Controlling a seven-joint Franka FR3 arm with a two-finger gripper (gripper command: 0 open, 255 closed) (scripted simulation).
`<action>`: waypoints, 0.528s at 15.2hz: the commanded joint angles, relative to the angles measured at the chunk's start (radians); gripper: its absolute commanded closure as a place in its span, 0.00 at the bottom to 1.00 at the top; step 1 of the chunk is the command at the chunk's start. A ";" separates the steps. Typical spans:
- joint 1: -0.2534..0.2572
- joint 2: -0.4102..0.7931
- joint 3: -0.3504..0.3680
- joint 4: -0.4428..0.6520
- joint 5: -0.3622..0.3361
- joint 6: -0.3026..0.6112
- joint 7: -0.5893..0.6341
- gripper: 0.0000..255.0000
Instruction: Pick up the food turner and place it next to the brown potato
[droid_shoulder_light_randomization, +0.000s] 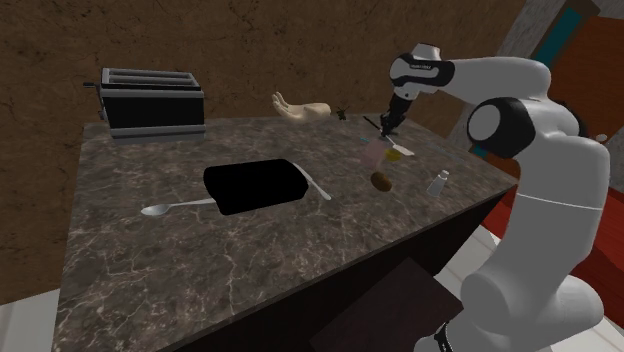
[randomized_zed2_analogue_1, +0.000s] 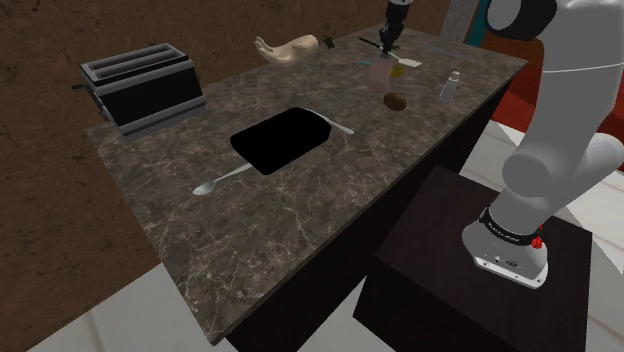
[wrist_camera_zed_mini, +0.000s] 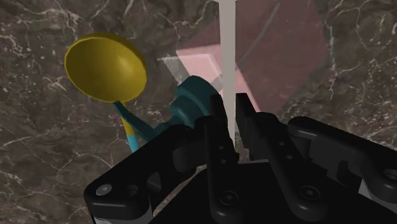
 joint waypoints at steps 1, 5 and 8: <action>-0.023 0.079 -0.006 0.101 0.006 -0.045 -0.031 1.00; -0.059 0.204 -0.011 0.293 0.014 -0.113 -0.068 1.00; -0.059 0.197 -0.011 0.241 0.014 -0.068 -0.070 1.00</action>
